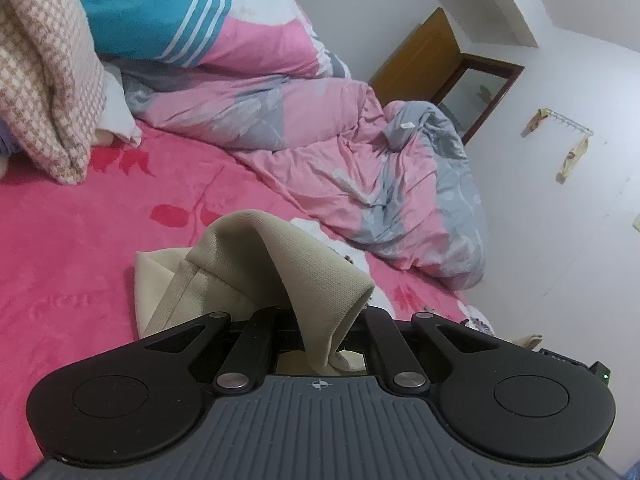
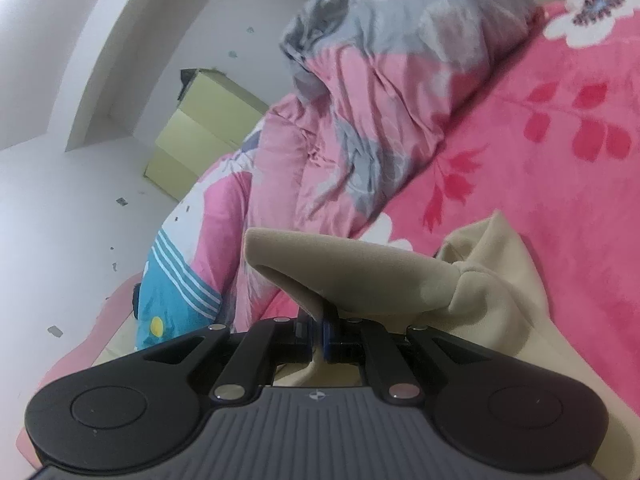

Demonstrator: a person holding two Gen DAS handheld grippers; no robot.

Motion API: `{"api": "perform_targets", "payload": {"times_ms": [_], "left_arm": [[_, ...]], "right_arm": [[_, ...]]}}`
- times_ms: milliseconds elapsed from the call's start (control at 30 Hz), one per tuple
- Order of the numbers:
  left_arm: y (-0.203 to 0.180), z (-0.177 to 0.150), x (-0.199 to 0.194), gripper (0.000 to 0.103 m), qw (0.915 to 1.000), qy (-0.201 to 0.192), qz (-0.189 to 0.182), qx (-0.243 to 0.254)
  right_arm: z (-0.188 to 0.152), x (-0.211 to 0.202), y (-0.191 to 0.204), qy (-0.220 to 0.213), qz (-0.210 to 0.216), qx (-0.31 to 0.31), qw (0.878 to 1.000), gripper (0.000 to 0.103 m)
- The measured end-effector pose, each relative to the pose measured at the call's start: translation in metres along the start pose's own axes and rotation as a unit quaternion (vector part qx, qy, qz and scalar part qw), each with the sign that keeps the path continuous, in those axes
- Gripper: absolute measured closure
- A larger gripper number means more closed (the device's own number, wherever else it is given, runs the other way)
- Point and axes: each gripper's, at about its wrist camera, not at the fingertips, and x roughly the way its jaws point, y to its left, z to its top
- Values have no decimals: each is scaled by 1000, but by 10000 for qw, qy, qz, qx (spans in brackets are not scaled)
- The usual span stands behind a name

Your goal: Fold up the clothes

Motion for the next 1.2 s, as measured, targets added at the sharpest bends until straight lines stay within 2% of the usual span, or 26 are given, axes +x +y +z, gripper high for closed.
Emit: {"api": "perform_targets", "payload": {"times_ms": [167, 300, 367, 433, 467, 500, 533, 567, 600, 667, 767, 900, 1000, 1067, 1133, 1200], "left_arm": [[9, -1, 8, 98, 9998, 156, 13, -105], [20, 4, 19, 94, 9984, 376, -49, -429], [30, 9, 25, 88, 9954, 513, -135, -803], [41, 11, 28, 68, 9908, 494, -234, -1238], [47, 11, 27, 63, 9881, 412, -273, -1458], [52, 12, 27, 51, 9846, 320, -331, -1686], [58, 12, 26, 44, 9802, 214, -414, -1925], [63, 13, 25, 43, 9750, 109, -497, -2162], [68, 14, 24, 42, 9703, 10, -571, -2351], [70, 18, 22, 41, 9667, -150, -620, -2477], [66, 22, 13, 39, 9702, -354, -596, -2322], [57, 25, -2, 38, 9805, -459, -408, -1866], [48, 24, -17, 37, 9925, -453, 51, -1135], [38, 21, -23, 36, 9971, -326, 488, -479], [29, 16, -22, 36, 9966, -91, 805, 173], [22, 11, -17, 36, 9925, 192, 970, 721]], "right_arm": [[2, 11, -16, 207, -42, 285, 9994, 99], [7, 19, -29, 385, -57, 568, 9976, 98], [10, 23, -35, 484, -57, 725, 9962, 96], [13, 29, -40, 581, -47, 893, 9943, 93], [14, 31, -44, 622, -31, 1013, 9929, 89], [15, 33, -49, 646, -10, 1162, 9911, 86], [16, 33, -53, 643, 23, 1308, 9893, 79], [16, 33, -57, 612, 48, 1420, 9880, 71], [17, 32, -61, 550, 76, 1540, 9865, 68], [19, 28, -65, 416, 149, 1681, 9848, 62], [21, 13, -61, 105, 109, 1614, 9868, 59], [19, -16, -43, -170, -169, 1057, 9941, 59], [17, -35, -30, -239, -534, 494, 9971, 58], [16, -44, -23, -207, -931, -3, 9954, 56], [18, -45, -16, -67, -1405, -531, 9886, 55], [19, -38, -11, 146, -1611, -1028, 9815, 55]]}}
